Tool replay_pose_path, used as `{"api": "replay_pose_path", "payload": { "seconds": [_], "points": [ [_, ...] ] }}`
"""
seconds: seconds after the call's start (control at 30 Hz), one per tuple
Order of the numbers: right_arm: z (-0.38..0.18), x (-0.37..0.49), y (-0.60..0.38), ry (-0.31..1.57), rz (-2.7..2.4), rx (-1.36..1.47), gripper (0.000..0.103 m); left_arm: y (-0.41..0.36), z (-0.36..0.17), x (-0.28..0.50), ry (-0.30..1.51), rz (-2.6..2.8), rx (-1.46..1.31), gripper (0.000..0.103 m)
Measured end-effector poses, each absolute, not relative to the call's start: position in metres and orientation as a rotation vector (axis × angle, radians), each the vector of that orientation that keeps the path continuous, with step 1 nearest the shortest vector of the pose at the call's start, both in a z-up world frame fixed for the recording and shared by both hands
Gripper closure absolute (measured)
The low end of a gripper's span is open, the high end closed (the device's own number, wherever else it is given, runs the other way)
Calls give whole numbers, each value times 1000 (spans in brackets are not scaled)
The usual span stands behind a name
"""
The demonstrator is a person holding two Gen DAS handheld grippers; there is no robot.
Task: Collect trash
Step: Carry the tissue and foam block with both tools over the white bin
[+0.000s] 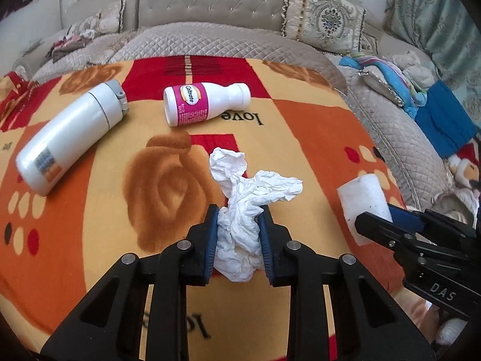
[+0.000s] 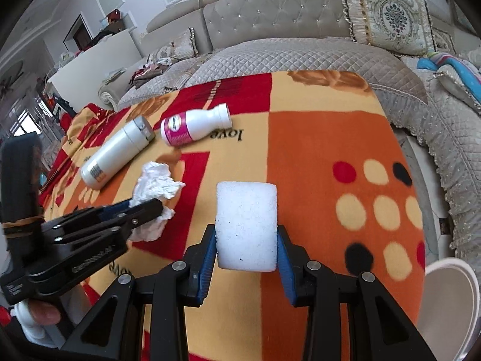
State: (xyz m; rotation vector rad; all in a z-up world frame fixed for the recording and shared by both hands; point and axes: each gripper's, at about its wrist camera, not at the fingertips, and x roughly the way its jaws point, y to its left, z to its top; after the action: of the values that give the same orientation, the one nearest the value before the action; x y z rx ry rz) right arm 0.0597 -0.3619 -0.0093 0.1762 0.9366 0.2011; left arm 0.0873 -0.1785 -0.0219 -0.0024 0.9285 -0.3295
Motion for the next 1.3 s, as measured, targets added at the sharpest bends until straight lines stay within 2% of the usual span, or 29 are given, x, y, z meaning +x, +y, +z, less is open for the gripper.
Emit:
{"api": "replay_pose_path", "payload": {
  "seconds": [0.47, 0.97, 1.3],
  "points": [
    [-8, -8, -387, 923, 134, 212, 66, -210, -13, 20, 903, -417, 28, 79],
    [-8, -55, -416, 909, 64, 247, 66, -237, -5, -19, 905, -505, 34, 79],
    [-6, -86, -462, 902, -31, 269, 67, -286, -6, -42, 924, -615, 64, 79]
  ]
}}
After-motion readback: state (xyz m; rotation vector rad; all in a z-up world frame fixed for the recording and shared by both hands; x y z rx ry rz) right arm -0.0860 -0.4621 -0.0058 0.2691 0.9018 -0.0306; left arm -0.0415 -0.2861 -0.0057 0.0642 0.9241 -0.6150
